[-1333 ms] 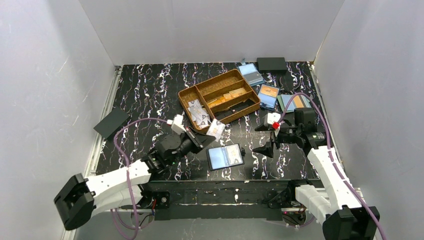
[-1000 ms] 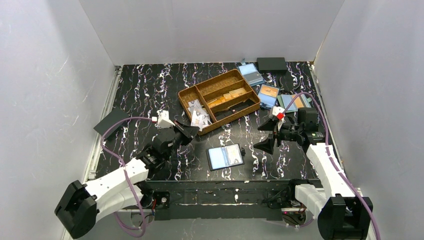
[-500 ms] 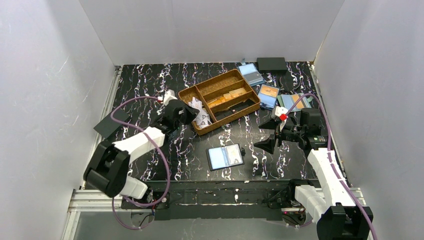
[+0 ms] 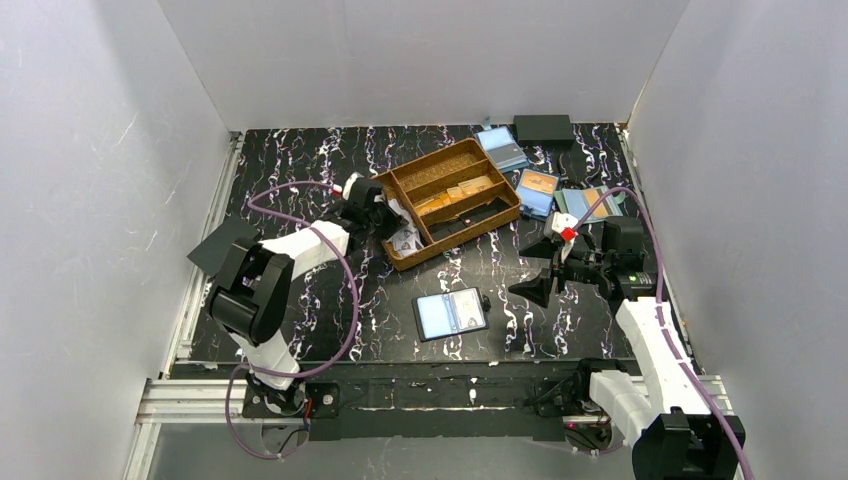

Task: Take the credit cards out of the card holder
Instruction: Place the credit card in the storage box.

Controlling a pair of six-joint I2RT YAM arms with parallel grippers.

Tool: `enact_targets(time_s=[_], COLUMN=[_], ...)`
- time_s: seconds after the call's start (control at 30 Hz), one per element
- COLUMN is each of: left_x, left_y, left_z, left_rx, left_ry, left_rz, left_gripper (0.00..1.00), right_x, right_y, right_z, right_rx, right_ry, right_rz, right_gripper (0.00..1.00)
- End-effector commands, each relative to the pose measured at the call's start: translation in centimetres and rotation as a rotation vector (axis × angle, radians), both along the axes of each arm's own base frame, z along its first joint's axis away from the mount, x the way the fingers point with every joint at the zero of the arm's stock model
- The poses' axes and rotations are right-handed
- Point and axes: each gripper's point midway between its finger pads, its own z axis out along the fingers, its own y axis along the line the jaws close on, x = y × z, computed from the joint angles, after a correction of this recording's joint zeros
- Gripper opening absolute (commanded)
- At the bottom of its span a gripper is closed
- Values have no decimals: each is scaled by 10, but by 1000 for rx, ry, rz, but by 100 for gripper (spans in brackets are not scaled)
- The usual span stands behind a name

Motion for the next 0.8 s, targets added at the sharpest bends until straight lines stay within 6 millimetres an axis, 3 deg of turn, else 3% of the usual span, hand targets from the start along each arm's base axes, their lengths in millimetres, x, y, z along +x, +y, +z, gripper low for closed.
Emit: enact_targets(time_s=[0.0,0.1,0.23,0.33,0.67,0.77], left_x=[-1,-2,-8,-13,-42,-60], left_y=[2,4,7,13,18,25], left_z=[5,4,9,24,126,152], left_rx=[58,92,132,144,77,52], left_ry=[83,138,162,125,-192,-290], left_rz=[-9,-10,-37,-48,-193,-238], left_gripper=[0,1,22,35,62,77], right_x=[-1,-1,-1,-1,0,3], right_y=[1,0,0,-1,-2,-8], right_z=[7,7,7,7,4,3], right_rx=[18,18,17,16,8,4], right_ry=[-31,-31,-34,-35,-30,-31], right_rz=[11,10,7,4,-1,-27], right_gripper=[98,98,98,98,99,98])
